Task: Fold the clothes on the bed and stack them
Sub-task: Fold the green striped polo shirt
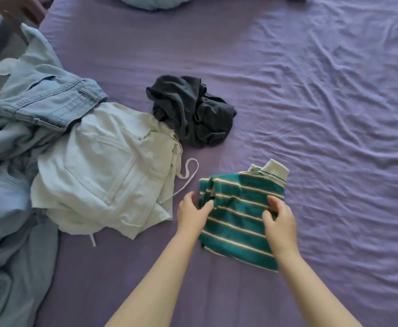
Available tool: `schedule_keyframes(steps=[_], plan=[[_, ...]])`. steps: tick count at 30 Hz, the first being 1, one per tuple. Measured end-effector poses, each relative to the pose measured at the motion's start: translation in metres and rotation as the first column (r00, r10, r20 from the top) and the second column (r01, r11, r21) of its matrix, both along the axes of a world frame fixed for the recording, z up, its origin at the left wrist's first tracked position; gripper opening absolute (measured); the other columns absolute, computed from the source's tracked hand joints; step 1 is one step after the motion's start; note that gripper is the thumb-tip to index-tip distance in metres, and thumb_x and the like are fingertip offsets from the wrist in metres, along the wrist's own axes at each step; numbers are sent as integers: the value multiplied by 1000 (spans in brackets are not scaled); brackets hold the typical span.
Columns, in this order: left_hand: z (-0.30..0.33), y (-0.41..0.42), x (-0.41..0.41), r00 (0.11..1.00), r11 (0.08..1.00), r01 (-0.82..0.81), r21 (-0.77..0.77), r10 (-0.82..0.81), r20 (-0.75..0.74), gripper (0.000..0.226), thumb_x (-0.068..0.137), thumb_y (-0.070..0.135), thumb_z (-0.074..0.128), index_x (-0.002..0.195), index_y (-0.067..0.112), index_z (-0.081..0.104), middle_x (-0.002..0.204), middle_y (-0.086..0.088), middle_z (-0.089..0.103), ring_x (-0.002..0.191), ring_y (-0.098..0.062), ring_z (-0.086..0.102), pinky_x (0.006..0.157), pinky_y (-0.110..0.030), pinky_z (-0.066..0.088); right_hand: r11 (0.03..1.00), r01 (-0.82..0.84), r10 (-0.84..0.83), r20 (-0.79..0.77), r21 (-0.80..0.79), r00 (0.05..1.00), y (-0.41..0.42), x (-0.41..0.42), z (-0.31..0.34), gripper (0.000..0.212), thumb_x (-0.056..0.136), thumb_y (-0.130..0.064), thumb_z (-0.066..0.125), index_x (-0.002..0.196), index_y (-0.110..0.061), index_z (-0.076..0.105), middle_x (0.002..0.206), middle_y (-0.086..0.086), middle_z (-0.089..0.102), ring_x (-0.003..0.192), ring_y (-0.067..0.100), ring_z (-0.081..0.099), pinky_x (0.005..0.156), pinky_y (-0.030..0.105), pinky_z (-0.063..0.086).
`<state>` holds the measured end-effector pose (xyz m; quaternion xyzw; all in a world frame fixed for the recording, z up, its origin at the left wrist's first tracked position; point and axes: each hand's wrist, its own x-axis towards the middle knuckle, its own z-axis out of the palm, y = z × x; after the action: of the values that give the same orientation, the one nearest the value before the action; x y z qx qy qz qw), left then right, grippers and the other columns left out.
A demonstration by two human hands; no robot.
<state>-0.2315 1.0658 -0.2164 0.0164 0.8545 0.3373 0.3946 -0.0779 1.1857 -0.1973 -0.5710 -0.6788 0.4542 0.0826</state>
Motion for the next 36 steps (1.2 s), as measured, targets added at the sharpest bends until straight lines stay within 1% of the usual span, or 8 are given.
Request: schedule_keyframes(steps=[2,6,9,13,16,22,32,36], plan=[[-3,11,4,1000,998,11,-69,-13,-24,74,81,47,67,141,15,38,135,-8,46,125,-25,44,105,-39,39,996,79,-83,108,37,991,8,14,-9,42,90,-8,57,131,-8,50,129,13,52,120,29,46,102,38,36],[0,34,14,942,972,-236,14,225,249,85,74,80,46,128,14,46,120,-2,53,111,-24,52,101,-42,41,927,249,-225,117,-279,967,16,21,-24,57,88,-32,65,135,-9,43,133,13,49,118,28,51,101,43,43],[-1,41,19,947,978,-202,-45,206,248,100,64,89,45,129,12,43,126,-6,53,117,-28,50,104,-45,38,884,287,-263,115,-370,958,23,20,-28,58,84,-40,68,127,-8,48,121,9,58,107,27,58,91,43,50],[-3,55,24,986,976,-81,-203,109,129,106,61,81,60,135,8,38,133,-9,49,123,-30,47,103,-42,40,800,295,-316,51,-522,948,33,20,-25,43,80,-39,73,107,-8,61,94,4,68,84,20,66,64,31,52],[-5,60,19,950,963,-229,-140,253,182,81,70,66,69,123,7,52,122,-7,59,104,-25,57,90,-35,45,706,260,-370,-29,-659,929,40,26,-25,31,78,-31,76,99,-10,66,85,3,73,75,19,70,52,25,51],[7,70,41,872,941,-329,79,271,407,59,79,55,68,119,14,53,118,-7,63,104,-28,63,95,-49,50,607,161,-449,-168,-778,878,76,64,-14,27,78,-24,75,102,-16,67,94,9,74,83,30,72,64,40,57],[62,188,140,905,947,-150,284,15,425,30,93,39,57,115,21,48,114,-6,65,97,-23,67,72,-40,58,784,71,-309,-288,-617,906,198,180,55,18,90,-22,62,108,-23,64,102,4,72,95,24,68,79,39,55],[89,241,180,905,945,-63,322,-82,417,23,96,36,54,114,25,46,114,-5,63,101,-25,64,82,-44,55,842,51,-276,-347,-537,896,249,234,89,19,92,-23,59,109,-31,61,103,2,71,95,22,68,75,35,54]])
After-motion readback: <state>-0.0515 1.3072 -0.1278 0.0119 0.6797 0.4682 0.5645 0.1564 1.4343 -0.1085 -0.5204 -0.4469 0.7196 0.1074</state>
